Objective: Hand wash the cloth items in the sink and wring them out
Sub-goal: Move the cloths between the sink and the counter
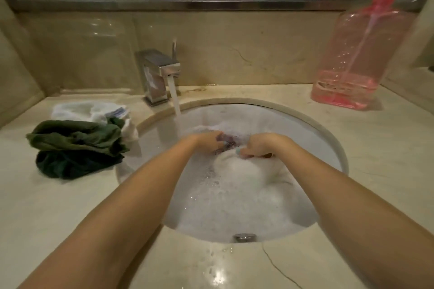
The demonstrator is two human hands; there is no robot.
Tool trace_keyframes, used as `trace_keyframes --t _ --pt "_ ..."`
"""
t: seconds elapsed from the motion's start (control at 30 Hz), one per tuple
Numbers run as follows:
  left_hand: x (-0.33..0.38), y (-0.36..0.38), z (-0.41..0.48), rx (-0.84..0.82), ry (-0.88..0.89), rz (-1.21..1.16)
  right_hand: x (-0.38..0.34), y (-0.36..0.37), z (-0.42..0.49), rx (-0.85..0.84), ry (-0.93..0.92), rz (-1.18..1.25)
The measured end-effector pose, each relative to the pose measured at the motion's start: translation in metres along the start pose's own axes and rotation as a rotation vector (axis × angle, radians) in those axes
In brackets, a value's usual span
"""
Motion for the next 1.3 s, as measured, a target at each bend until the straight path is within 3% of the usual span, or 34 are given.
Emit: trace_keyframes --t 0.13,0.23,0.3,0.37,0.47,0.67,0.87,0.97,1.1,1.23,1.3 --pt "-0.002 -0.001 -0.002 -0.003 -0.051 -0.050 -0.002 -0.007 0.002 0.160 -0.035 0.070" --pt "-0.006 -0.018 -0.011 0.092 -0.047 -0.445 -0.006 -0.016 -0.001 0.269 -0.101 0.215" --pt "-0.005 -0.035 -0.022 0.153 -0.014 -0.716 -0.011 -0.012 0.002 0.184 -0.190 0.268" --pt "-0.001 -0.052 -0.038 0.237 0.020 -0.847 -0.021 -0.007 -0.002 0.081 -0.330 0.503" --pt "-0.001 -0.075 -0.062 0.365 0.057 -0.939 -0.032 -0.026 -0.021 0.112 -0.471 0.852" --pt "-0.028 -0.103 -0.104 0.512 0.023 -1.033 -0.042 -0.050 -0.046 0.213 -0.521 1.093" --pt "-0.027 -0.136 -0.135 0.642 0.061 -1.120 -0.082 -0.101 -0.089 0.086 -0.698 1.483" --pt "-0.027 -0.148 -0.148 0.674 0.078 -1.180 -0.095 -0.121 -0.105 0.008 -0.733 1.515" --pt "-0.038 -0.163 -0.163 0.745 0.062 -1.320 -0.105 -0.116 -0.101 0.081 -0.660 1.404" --pt "-0.048 -0.148 -0.164 0.666 0.014 -1.200 -0.111 -0.090 -0.079 0.068 -0.593 1.380" --pt "-0.057 -0.127 -0.157 0.632 -0.048 -1.188 -0.111 -0.072 -0.069 0.054 -0.542 1.249"
Point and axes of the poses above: each hand's wrist, its own z-axis towards the middle knuckle, its own y-axis out of the palm, x = y × z, the point moved 7 cm from there along z, towards the middle knuckle, and after that the axes turned 11 degrees about z, right-handed, at the moved point
